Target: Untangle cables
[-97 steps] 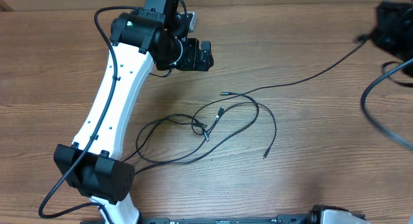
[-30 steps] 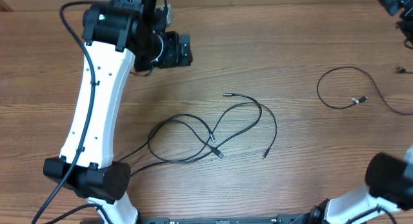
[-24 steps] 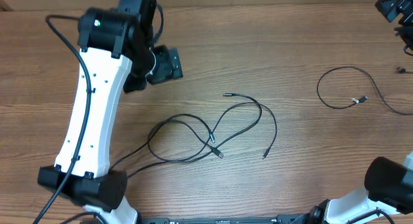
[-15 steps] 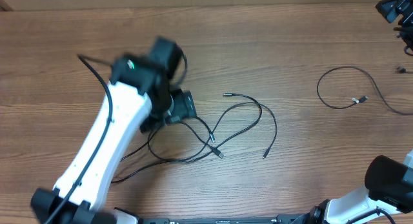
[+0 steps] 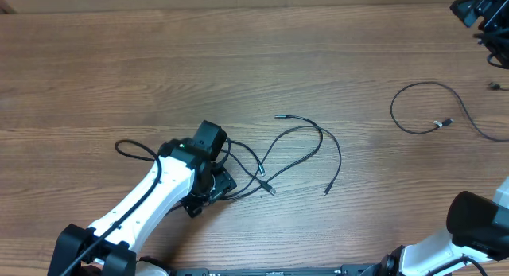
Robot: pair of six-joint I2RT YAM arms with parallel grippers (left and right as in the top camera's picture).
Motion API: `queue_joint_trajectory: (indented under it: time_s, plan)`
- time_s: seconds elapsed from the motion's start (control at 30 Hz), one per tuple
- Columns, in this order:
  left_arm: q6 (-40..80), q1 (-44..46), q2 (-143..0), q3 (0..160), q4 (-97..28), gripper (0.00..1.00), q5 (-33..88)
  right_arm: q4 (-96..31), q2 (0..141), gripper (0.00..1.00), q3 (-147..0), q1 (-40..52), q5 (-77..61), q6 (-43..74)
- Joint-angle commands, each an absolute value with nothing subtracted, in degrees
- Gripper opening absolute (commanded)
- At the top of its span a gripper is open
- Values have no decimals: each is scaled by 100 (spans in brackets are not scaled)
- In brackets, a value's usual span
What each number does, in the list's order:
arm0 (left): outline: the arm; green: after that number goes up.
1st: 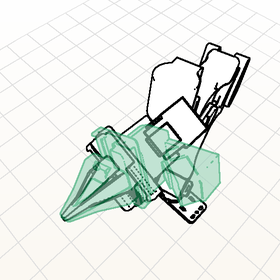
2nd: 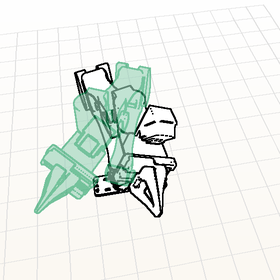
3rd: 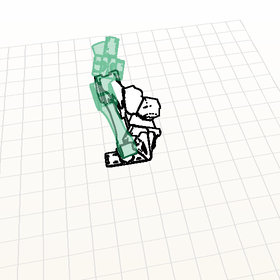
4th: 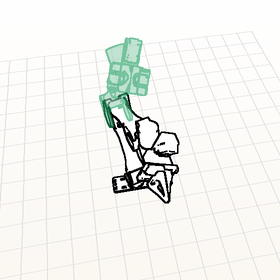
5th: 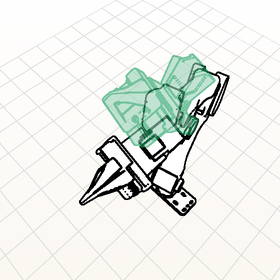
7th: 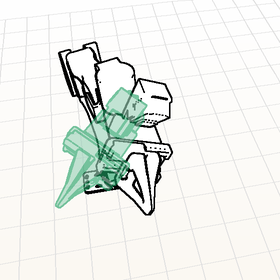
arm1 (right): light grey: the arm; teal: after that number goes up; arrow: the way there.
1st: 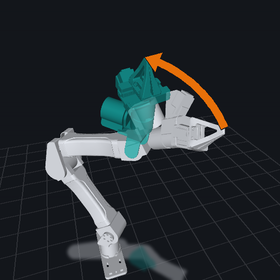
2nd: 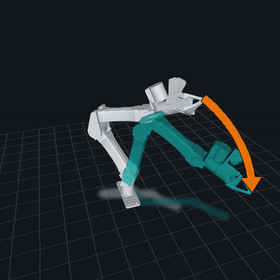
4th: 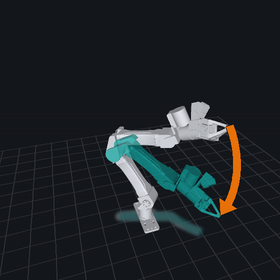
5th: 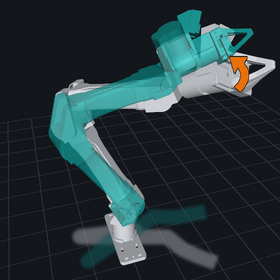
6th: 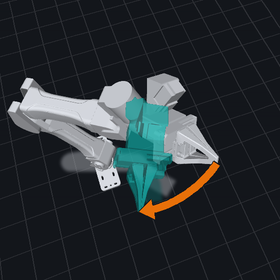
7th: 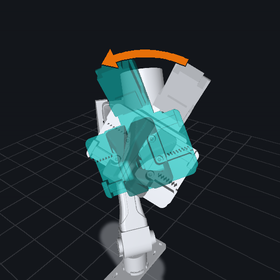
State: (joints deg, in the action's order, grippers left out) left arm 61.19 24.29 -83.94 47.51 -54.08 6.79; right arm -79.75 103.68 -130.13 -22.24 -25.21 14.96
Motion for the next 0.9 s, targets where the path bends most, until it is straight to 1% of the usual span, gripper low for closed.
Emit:
queue_joint_trajectory:
  time_s: [0.0, 0.07, 0.2, 0.27, 0.3, 0.4, 0.47, 0.5, 0.53, 0.6, 0.63, 0.7, 0.77, 0.87]
  plan:
    - [6545, 2445, -8361, 4287, -4799, 73, 440, -7994, 10363, 91, -13045, -2174, -2445, 1446]
    - [6613, 2445, -8361, 4086, -4523, 69, 443, -7996, 10363, 91, -13045, -2176, -2445, 1444]
    - [6608, 2445, -8361, 3865, -4410, 66, 244, -7988, 10363, 91, -13045, -2174, -2447, 1446]
    - [6606, 2445, -8361, 3715, -4222, 63, 75, -8003, 10363, 92, -13045, -2174, -2447, 1446]
    - [6606, 2445, -8361, 3649, -4097, 60, 51, -8009, 10363, 92, -13045, -2174, -2447, 1446]
    - [6578, 2445, -8361, 3454, -3758, 48, -80, -8079, 10363, 92, -13045, -2174, -2447, 1446]
    - [6576, 2445, -8379, 3382, -3533, 31, -270, -8156, 10363, 92, -13045, -2174, -2443, 1444]
    - [6473, 2445, -8379, 3385, -3409, 12, -377, -8187, 10363, 92, -13045, -2174, -2447, 1332]
    - [6383, 2445, -8379, 3385, -3339, 6, -384, -8200, 10363, 92, -13045, -2174, -2443, 1310]
    - [5800, 2438, -8379, 3417, -3059, 4, -331, -8254, 10363, 92, -13045, -2174, -2443, 1295]
    - [5249, 2436, -8379, 3555, -3011, 4, -307, -8291, 10363, 92, -13047, -2174, -2445, 1297]
    - [4591, 2434, -8379, 3916, -3124, 4, -259, -8329, 10363, 92, -13045, -2165, -2447, 1297]
    - [4084, 2427, -8379, 4372, -3288, 4, -183, -8357, 10363, 92, -13047, -2128, -2447, 1295]
    - [3288, 2349, -8379, 5636, -3747, 4, -12, -8438, 10363, 92, -13047, -1984, -2456, 1186]
